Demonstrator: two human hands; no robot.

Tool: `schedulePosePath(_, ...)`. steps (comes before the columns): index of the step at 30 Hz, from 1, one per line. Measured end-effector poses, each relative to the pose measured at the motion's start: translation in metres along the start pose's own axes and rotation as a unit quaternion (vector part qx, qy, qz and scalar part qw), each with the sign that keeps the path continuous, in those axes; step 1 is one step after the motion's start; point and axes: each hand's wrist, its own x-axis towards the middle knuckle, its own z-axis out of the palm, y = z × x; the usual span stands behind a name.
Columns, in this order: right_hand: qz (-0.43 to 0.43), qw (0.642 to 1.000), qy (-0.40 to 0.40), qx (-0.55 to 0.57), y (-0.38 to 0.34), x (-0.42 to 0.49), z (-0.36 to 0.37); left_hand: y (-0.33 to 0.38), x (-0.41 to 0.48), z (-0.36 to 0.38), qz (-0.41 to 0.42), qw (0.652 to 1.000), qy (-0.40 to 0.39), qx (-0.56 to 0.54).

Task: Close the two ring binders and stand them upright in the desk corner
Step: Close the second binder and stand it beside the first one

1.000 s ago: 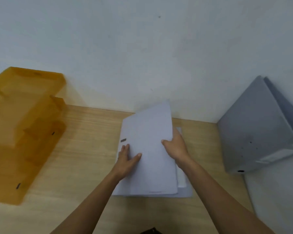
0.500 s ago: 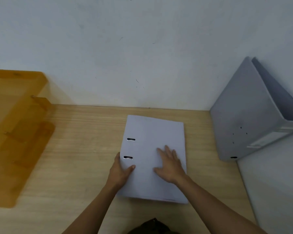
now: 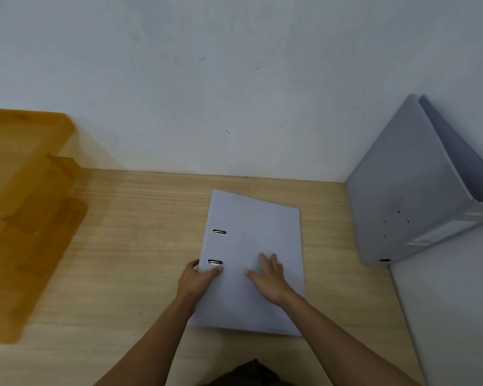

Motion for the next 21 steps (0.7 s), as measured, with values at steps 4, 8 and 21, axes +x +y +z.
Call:
schedulePosePath(4, 0.004, 1.0, -0.016, 0.014, -0.001, -0.013, 0.001, 0.015, -0.015, 0.008, -0.064, 0.979, -0.107, -0.163)
schedulePosePath(8, -0.002, 0.996, 0.013, 0.089, -0.006, -0.031, -0.016, 0.025, -0.022, 0.017, -0.044, 0.942, -0.218, -0.252)
schedulePosePath(21, -0.163, 0.965, 0.082, 0.191, -0.052, -0.087, -0.079, 0.088, -0.077, 0.045, 0.121, 0.908, -0.346, -0.202)
